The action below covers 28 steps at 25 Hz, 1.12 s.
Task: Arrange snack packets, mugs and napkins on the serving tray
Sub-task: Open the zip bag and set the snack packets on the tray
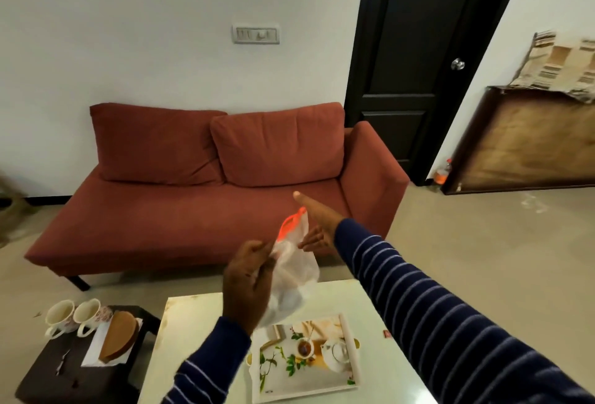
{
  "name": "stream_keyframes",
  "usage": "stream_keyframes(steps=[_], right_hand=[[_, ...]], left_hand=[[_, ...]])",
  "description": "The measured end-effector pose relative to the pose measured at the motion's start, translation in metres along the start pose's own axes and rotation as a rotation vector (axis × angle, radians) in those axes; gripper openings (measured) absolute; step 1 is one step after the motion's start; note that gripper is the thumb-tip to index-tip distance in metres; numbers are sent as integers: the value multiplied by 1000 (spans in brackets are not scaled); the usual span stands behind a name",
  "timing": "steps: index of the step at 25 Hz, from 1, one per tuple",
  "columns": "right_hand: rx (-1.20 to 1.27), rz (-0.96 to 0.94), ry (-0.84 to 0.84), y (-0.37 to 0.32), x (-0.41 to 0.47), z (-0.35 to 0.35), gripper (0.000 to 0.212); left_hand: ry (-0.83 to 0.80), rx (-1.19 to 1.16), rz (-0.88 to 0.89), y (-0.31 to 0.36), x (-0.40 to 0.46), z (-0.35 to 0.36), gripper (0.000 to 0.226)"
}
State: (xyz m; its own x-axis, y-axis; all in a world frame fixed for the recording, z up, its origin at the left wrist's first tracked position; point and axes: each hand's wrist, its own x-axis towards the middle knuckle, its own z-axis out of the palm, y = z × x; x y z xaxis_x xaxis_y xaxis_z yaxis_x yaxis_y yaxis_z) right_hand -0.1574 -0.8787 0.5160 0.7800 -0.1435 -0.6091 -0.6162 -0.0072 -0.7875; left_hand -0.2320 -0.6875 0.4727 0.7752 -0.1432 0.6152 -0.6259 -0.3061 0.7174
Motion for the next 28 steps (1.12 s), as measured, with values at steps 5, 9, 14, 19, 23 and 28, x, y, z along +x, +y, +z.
stream_keyframes(steps=[5, 9, 14, 19, 23, 28], right_hand=[[-489, -83, 54, 6, 30, 4, 16], [-904, -425, -167, 3, 22, -3, 38], [-832, -645, -356, 7, -3, -6, 30], [-775, -891, -314, -8, -21, -6, 24], [-743, -1046, -276, -25, -34, -5, 23], [-676, -1037, -326, -28, -51, 7, 32]], left_hand=[[14, -1, -48, 18, -26, 42, 18], [-225, -104, 21, 22, -36, 37, 40], [150, 95, -138, -5, 11, -1, 34], [22, -11, -130, -16, 40, -23, 17], [-1, -181, -101, -8, 44, -27, 13], [149, -121, -134, 1, 52, -32, 12]])
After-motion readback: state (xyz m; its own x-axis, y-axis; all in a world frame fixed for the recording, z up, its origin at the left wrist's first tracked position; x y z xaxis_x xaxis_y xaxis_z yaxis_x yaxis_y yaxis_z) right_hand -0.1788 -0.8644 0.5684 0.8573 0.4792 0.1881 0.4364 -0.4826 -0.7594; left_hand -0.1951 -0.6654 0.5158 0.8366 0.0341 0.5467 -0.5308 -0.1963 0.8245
